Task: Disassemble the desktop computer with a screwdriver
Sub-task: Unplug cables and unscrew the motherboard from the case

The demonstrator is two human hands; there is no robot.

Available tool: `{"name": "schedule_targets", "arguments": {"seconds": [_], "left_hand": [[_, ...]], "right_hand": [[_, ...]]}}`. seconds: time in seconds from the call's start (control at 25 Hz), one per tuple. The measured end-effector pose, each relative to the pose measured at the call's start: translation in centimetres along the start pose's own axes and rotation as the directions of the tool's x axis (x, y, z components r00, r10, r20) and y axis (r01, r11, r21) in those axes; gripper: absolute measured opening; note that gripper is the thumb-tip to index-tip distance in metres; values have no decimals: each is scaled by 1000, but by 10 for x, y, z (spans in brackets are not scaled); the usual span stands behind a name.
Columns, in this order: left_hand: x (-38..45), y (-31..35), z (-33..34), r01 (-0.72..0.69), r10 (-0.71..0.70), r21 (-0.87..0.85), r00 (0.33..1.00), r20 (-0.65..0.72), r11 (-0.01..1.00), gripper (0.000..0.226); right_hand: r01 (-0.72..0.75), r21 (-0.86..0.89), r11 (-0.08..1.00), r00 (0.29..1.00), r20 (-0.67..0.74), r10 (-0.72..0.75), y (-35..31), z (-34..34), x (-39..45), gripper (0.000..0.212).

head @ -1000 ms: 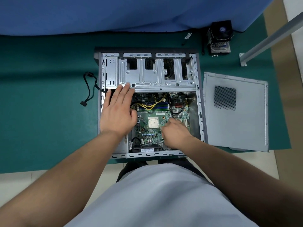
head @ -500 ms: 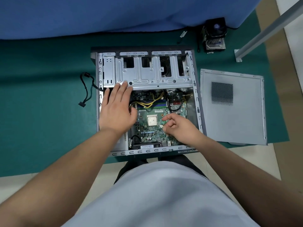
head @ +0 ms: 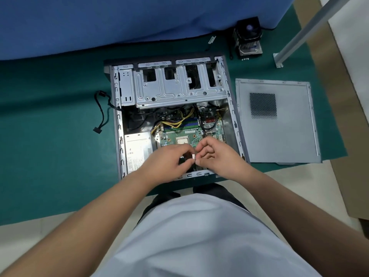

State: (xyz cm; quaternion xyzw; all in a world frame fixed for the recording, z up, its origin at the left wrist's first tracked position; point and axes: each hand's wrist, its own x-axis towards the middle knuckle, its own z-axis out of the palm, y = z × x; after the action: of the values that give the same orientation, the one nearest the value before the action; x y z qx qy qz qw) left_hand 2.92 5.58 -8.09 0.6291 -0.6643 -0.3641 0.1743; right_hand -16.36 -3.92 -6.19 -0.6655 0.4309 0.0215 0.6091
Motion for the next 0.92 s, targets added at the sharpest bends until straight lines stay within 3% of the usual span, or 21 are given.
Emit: {"name": "schedule_targets", "arguments": {"seconds": [0.24, 0.6, 0.8, 0.92], "left_hand": [[-8, 7, -5, 35, -39, -201, 999, -15, 979, 10], [-28, 14, -8, 112, -123, -170, 991, -55, 979, 10], [-24, 18, -9, 225, -229, -130, 973, -16, 966, 15], [-20, 17, -11, 215, -214, -69, 976, 24, 974, 16]], "right_hand": [[1, 29, 1000, 1000, 29, -2, -1, 3, -8, 30], [2, -29, 1000, 998, -56, -3, -1, 0, -10, 26], [21, -185, 982, 999, -33, -28, -1, 6, -10, 18], [23, -262, 965, 1000, -11, -27, -5, 8, -10, 17]]}}
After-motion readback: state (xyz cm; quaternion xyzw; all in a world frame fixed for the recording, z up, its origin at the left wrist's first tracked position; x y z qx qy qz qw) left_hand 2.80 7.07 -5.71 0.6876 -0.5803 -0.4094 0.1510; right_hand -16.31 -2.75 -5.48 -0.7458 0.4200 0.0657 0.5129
